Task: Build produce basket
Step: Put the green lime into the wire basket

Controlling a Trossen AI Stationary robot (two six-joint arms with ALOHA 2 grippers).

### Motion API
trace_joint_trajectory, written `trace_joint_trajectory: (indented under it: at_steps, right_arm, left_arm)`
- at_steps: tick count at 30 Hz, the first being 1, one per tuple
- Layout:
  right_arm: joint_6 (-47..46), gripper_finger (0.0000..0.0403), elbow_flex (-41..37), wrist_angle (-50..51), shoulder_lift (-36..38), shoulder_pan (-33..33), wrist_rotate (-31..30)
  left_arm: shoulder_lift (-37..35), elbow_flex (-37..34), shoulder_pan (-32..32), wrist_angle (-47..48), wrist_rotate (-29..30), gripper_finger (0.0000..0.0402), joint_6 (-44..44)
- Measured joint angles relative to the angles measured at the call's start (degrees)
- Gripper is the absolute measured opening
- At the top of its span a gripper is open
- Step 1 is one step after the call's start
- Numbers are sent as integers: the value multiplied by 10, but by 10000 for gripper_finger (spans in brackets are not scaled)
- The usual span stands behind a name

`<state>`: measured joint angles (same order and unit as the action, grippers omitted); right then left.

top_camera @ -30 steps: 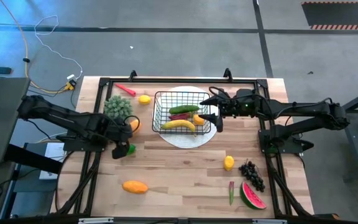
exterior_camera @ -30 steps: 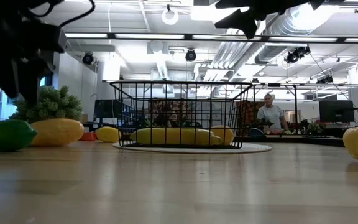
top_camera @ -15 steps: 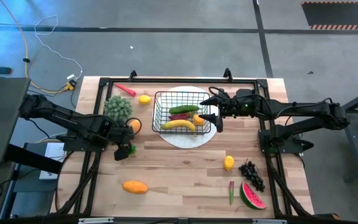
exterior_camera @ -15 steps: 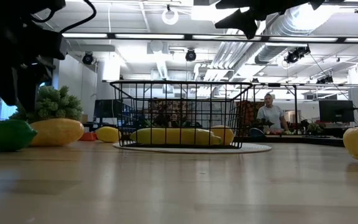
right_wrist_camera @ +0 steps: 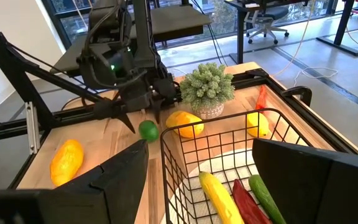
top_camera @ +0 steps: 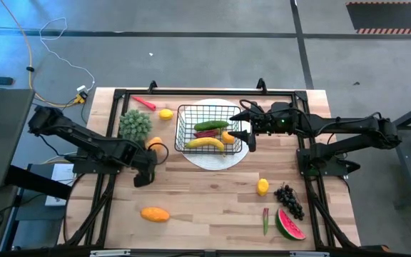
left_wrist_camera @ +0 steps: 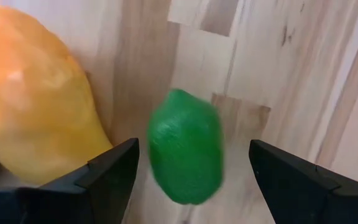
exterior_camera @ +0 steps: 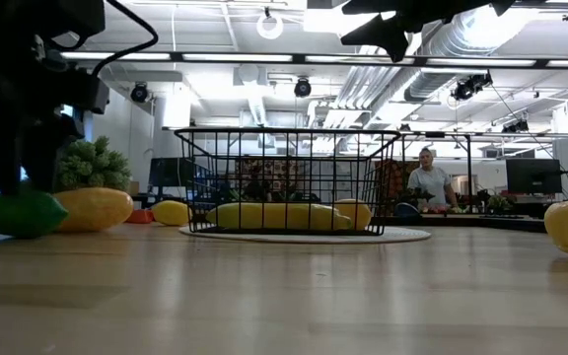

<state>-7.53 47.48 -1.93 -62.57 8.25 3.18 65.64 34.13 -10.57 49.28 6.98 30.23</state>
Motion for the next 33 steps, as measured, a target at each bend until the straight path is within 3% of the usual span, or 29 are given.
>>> trace_joint_trajectory:
  at_steps: [18,33]
  right_arm:
    - [-1,271,0,0,0,0,0]
    - [-1,271,0,0,0,0,0]
  left_arm:
    - [6,-51,0,-43,-16,296,12]
    - [6,-54,0,-69,-12,296,6]
